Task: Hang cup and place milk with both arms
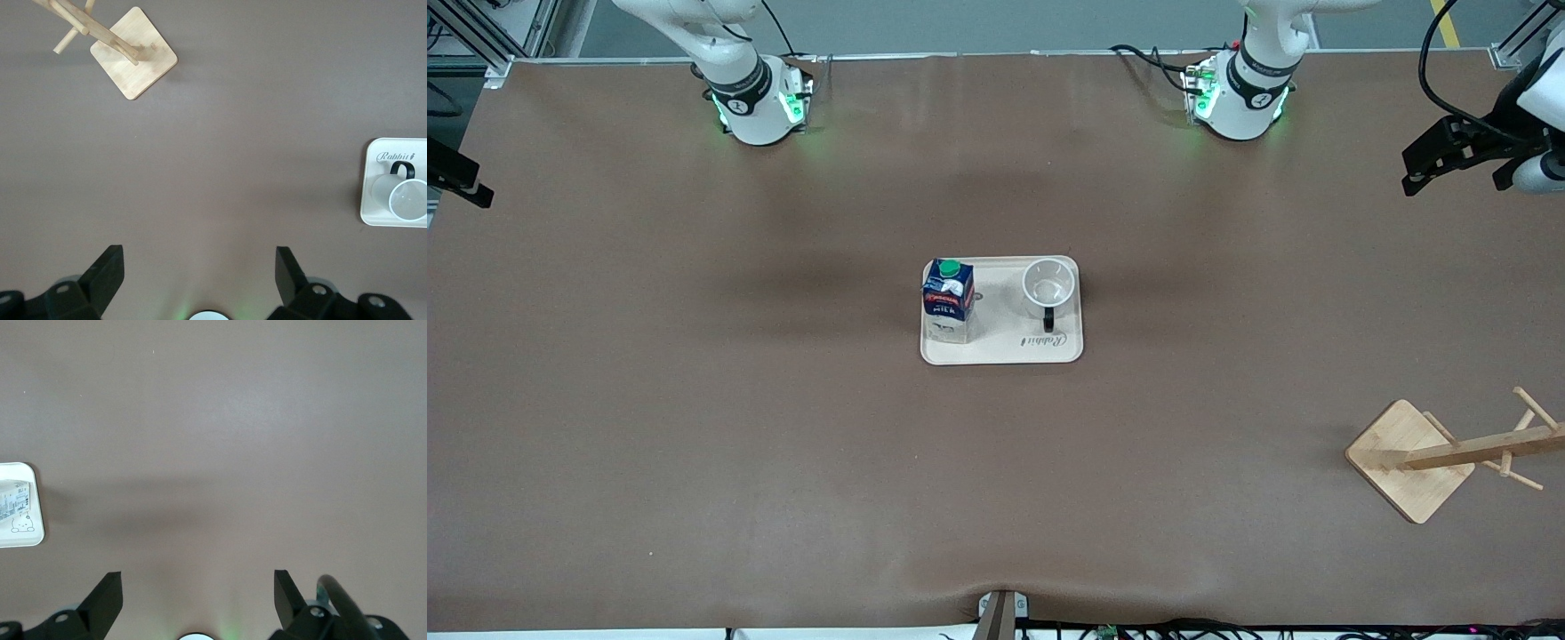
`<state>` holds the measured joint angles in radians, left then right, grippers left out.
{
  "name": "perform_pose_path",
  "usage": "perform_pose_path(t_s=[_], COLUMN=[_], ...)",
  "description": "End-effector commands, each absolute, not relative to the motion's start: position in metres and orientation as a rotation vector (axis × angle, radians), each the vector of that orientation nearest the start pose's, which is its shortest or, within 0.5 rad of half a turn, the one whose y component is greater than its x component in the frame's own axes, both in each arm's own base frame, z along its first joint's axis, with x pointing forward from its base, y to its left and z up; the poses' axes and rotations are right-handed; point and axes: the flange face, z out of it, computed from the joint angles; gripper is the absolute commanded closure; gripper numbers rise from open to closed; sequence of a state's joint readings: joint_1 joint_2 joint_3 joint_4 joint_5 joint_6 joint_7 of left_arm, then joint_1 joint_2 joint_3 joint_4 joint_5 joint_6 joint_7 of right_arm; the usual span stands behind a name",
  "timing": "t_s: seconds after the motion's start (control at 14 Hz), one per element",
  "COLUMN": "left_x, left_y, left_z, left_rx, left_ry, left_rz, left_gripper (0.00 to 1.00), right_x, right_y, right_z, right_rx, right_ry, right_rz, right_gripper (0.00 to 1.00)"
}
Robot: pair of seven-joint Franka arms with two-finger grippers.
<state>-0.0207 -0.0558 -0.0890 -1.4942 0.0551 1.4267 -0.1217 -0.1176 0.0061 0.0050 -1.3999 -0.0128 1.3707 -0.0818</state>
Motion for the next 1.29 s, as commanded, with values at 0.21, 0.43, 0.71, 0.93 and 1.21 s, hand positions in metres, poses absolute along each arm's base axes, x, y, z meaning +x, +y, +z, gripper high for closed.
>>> perform_pose_path(t_s=[0.21, 0.43, 0.71, 0.93, 1.21], left_x=[0.531, 0.528, 0.516, 0.510, 0.498], left_y=[-0.077, -0.115, -0.161, -0.196, -0.237], left_z=[0.645, 0.617, 0.582, 0.556, 0.519], left_rx=[-3.081, -3.064, -3.059, -3.064, -3.070], left_ry=[-0.085, -0.159, -0.123, -0.164, -0.210], left_rz=[0.114, 0.146, 0.139, 0.090, 0.050], left_gripper=[0.00, 0.00, 0.00, 0.00, 0.00], right_x=[0.530, 0.530, 0.530, 0.530, 0.530], right_y=[-0.066, -0.066, -0.066, -0.066, -0.065], right_z=[0.686, 0.686, 0.686, 0.686, 0.686], right_rx=[-3.146, -3.144, -3.144, -3.144, -3.144], right_ry=[0.061, 0.058, 0.060, 0.060, 0.060], right_rz=[0.057, 0.056, 0.056, 0.056, 0.059], right_gripper=[0.00, 0.00, 0.00, 0.00, 0.00])
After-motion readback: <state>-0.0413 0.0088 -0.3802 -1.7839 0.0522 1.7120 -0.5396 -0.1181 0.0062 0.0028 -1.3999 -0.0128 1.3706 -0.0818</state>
